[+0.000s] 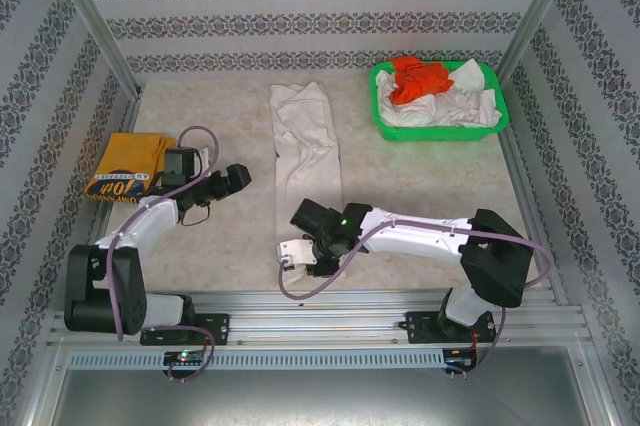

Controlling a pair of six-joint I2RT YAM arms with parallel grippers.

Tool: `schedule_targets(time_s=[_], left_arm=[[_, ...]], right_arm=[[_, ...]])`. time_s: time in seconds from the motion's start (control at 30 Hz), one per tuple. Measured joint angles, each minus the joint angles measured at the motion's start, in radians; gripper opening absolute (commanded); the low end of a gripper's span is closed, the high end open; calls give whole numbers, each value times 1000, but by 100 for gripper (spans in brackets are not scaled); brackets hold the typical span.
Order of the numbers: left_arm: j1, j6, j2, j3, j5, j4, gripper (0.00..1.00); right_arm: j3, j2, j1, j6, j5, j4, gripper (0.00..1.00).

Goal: Fold and stack the t-shirts

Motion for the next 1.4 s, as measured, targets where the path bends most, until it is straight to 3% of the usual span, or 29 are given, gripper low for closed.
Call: schedule_targets(time_s=[0.17,0.33,0.53,0.73,1.03,1.4], left_arm=[[1,218,-158,0,8,-21,100],[1,482,-293,0,87,-86,100],[1,723,-383,-19,165,-214,100],[1,796,-416,-95,207,-261,100],[5,803,-426,-167,208,-249,100],[6,785,-415,-167,230,-200,100]], right_arm=[[76,0,-53,-36,-19,-63,0],[185,6,-129,-96,-18,-114,0],[349,118,-227,-177,1,-153,0],[520,272,-320,-237,18,-164,0],[769,460,-399,-284,19,-185,0],[906,571,-447,-327,19,-220,0]])
